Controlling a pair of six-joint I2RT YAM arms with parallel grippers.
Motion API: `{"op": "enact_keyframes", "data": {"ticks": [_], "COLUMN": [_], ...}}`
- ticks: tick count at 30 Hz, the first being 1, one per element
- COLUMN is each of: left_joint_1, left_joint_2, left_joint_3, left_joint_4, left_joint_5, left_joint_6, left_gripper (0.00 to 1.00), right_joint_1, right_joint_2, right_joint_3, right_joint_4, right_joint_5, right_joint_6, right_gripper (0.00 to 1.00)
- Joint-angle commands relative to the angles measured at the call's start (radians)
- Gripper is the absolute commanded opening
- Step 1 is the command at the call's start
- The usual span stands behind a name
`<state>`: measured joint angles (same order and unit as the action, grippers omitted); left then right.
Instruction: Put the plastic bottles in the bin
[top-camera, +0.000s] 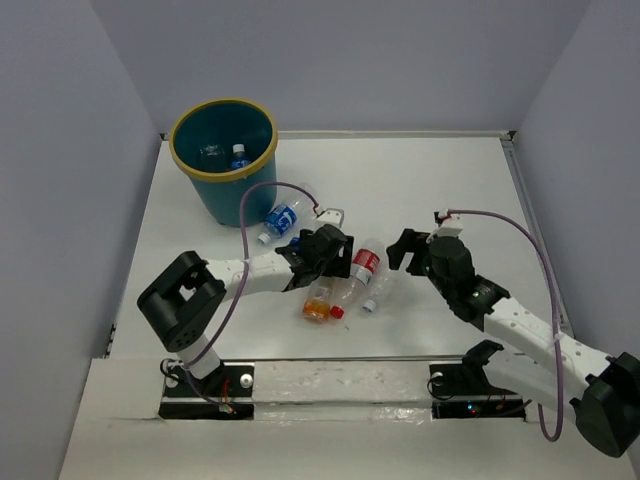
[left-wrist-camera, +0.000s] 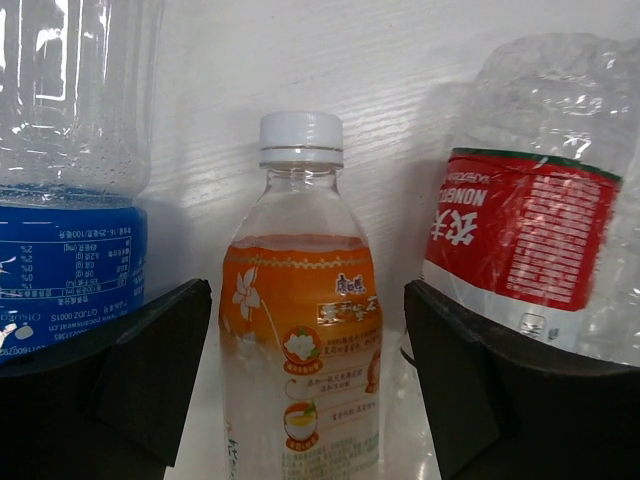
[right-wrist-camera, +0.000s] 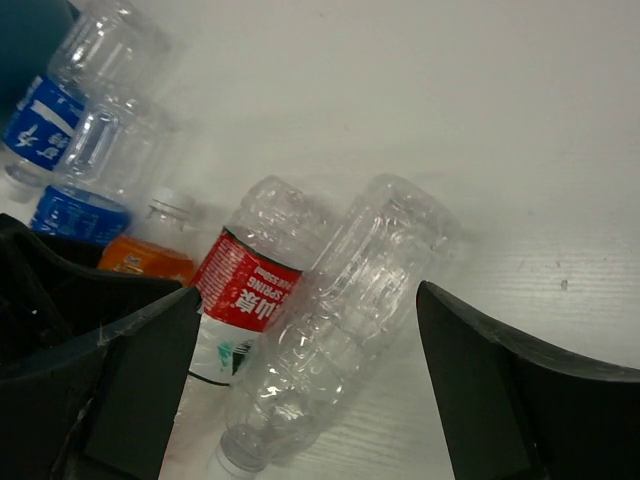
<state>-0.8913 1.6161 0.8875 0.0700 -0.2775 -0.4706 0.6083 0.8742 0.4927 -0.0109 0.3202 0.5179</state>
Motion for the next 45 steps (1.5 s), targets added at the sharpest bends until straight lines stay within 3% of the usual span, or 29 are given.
{"op": "enact_keyframes", "data": {"ticks": [1, 5, 9, 12, 22, 27, 31, 32, 33, 38, 45], "left_joint_1": [-0.008, -0.008, -0.008, -0.008, -0.011, -0.009, 0.008, 0.035, 0.060, 0.305, 0.537], "left_joint_2": [0.036, 0.048, 0.041, 0.002, -0.280, -0.413, -0.415, -0.406, -0.398, -0.331, -0.224], "left_joint_3": [0.033, 0.025, 0.016, 0.007, 0.028, 0.143, 0.299, 0.362, 0.395, 0.606, 0.760], "left_joint_4": [-0.019, -0.012, -0.003, 0.004, -0.027, -0.065, -0.068, -0.068, -0.068, -0.068, 0.005], "left_joint_5": [-0.061, -0.081, -0.084, -0.068, 0.012, -0.041, -0.130, -0.144, -0.152, -0.103, -0.153], "left_joint_6": [0.018, 0.020, 0.024, 0.029, 0.026, 0.059, 0.141, 0.174, 0.187, 0.214, 0.286], "left_gripper": [0.87, 0.81, 0.69, 0.51, 0.45, 0.45, 0.44, 0.44, 0.44, 0.44, 0.43], "right_joint_1": [-0.018, -0.027, -0.048, -0.088, -0.120, -0.120, -0.120, -0.120, -0.120, -0.120, -0.120], "right_joint_2": [0.066, 0.166, 0.236, 0.310, 0.413, 0.398, 0.347, 0.336, 0.327, 0.243, 0.115], "right_joint_3": [-0.011, 0.021, 0.035, 0.047, 0.034, 0.007, -0.019, -0.025, -0.029, -0.074, -0.111], "right_joint_4": [-0.024, -0.012, 0.012, 0.055, 0.166, 0.175, 0.175, 0.175, 0.173, 0.155, 0.131], "right_joint_5": [0.034, 0.029, 0.034, 0.014, -0.035, -0.014, 0.010, 0.011, 0.013, 0.020, 0.017], "right_joint_6": [0.063, 0.080, 0.103, 0.122, 0.166, 0.186, 0.191, 0.195, 0.197, 0.194, 0.174], "right_gripper": [0.98, 0.99, 0.97, 0.95, 0.89, 0.77, 0.63, 0.55, 0.54, 0.50, 0.47]}}
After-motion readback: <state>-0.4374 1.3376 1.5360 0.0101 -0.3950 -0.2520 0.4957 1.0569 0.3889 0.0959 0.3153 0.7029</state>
